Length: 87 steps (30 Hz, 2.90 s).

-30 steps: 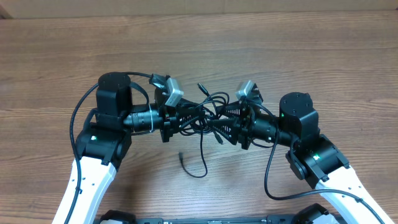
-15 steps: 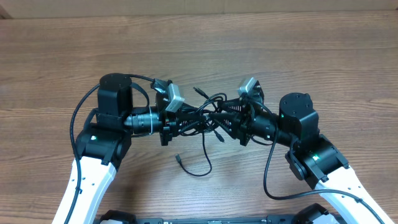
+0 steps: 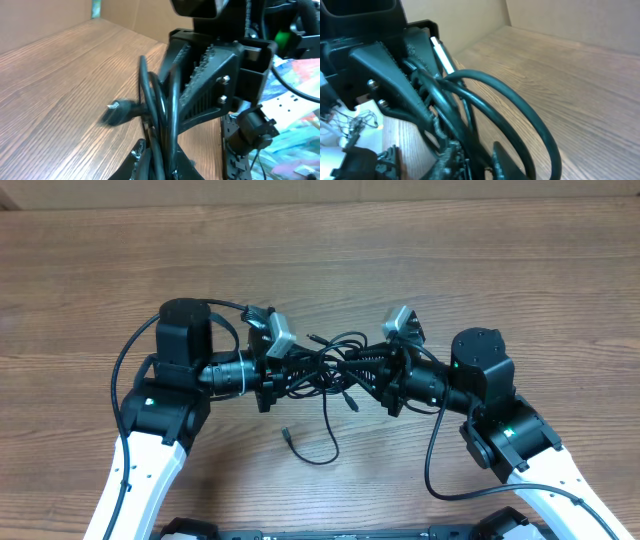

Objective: Untangle cables

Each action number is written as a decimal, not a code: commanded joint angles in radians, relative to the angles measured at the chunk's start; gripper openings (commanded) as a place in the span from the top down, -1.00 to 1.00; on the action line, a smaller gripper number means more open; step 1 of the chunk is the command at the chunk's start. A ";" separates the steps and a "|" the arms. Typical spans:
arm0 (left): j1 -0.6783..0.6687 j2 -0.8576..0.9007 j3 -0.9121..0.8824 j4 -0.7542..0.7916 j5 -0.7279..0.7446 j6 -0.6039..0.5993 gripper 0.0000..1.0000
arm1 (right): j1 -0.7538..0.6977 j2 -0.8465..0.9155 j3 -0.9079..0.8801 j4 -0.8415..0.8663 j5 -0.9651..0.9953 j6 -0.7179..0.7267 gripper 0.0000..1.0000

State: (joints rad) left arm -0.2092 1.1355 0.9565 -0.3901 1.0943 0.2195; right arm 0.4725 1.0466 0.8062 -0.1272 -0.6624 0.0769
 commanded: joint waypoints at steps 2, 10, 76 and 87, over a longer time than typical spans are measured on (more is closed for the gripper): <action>0.016 0.002 0.021 0.002 -0.029 0.004 0.92 | 0.003 -0.006 0.026 0.009 -0.089 0.005 0.74; 0.016 0.002 0.021 0.014 -0.032 -0.017 0.91 | 0.003 -0.006 0.026 -0.026 -0.092 0.005 0.80; 0.013 0.003 0.021 0.043 0.113 -0.019 0.91 | 0.003 -0.005 0.026 -0.013 -0.071 0.001 -0.13; 0.013 0.003 0.021 -0.029 0.129 0.062 0.92 | 0.003 -0.005 0.026 -0.016 0.113 0.002 -0.15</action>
State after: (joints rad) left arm -0.2005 1.1378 0.9565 -0.4114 1.1561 0.2180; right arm 0.4740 1.0473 0.8078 -0.1478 -0.6434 0.0784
